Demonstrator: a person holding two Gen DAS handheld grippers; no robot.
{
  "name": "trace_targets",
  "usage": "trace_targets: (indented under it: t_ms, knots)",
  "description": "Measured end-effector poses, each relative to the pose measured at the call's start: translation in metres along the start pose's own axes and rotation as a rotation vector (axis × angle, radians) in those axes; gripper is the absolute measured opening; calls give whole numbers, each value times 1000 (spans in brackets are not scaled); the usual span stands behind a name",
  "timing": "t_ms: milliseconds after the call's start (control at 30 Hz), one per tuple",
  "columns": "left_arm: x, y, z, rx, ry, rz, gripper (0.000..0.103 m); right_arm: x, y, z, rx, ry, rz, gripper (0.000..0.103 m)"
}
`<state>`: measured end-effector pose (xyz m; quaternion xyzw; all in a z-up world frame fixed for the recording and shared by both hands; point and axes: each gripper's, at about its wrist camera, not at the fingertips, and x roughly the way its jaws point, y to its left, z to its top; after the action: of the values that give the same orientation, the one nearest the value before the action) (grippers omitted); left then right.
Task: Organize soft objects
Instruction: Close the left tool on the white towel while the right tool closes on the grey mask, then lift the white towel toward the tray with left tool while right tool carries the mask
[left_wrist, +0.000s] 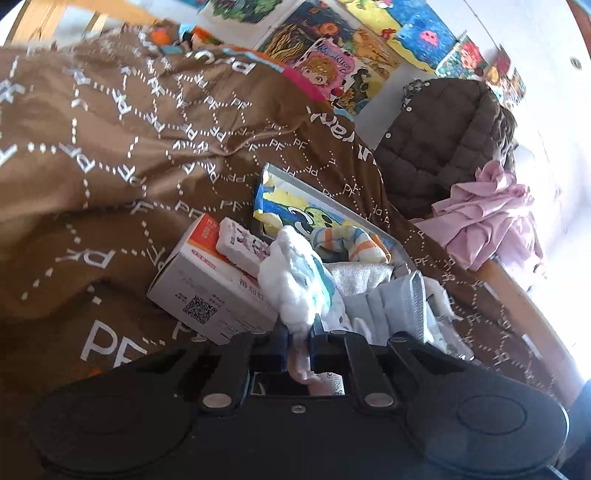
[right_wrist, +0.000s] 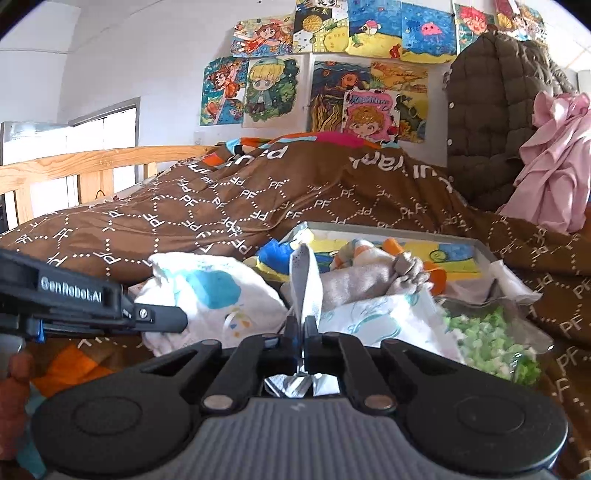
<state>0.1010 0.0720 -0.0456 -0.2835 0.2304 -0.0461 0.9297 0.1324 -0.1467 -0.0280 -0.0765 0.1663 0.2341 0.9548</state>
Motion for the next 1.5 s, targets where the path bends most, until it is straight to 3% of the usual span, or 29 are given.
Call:
trace_targets:
  t_ms: [167, 667, 767, 867, 1000, 1133, 1333, 1500]
  knots:
    - [-8, -12, -4, 68, -17, -13, 10, -5, -2, 2, 14, -2, -11, 3]
    - [-19, -26, -4, 93, -39, -212, 11, -1, -5, 2, 23, 23, -9, 3]
    - [-19, -35, -4, 156, -11, -241, 11, -4, -7, 3, 23, 24, -20, 3]
    - [-12, -39, -6, 145, 74, -289, 11, -16, -14, 6, 39, 10, -43, 3]
    - [-8, -46, -13, 178, 125, -334, 11, -30, -23, 12, 42, -13, -79, 2]
    - [-6, -54, -19, 236, 152, -351, 12, -38, -29, 17, 44, -30, -90, 2]
    - [-5, -70, -26, 318, 170, -350, 12, -38, -33, 16, 6, 18, -149, 2]
    - [-1, -89, -43, 434, 212, -348, 12, -52, -57, 19, 68, 29, -205, 2]
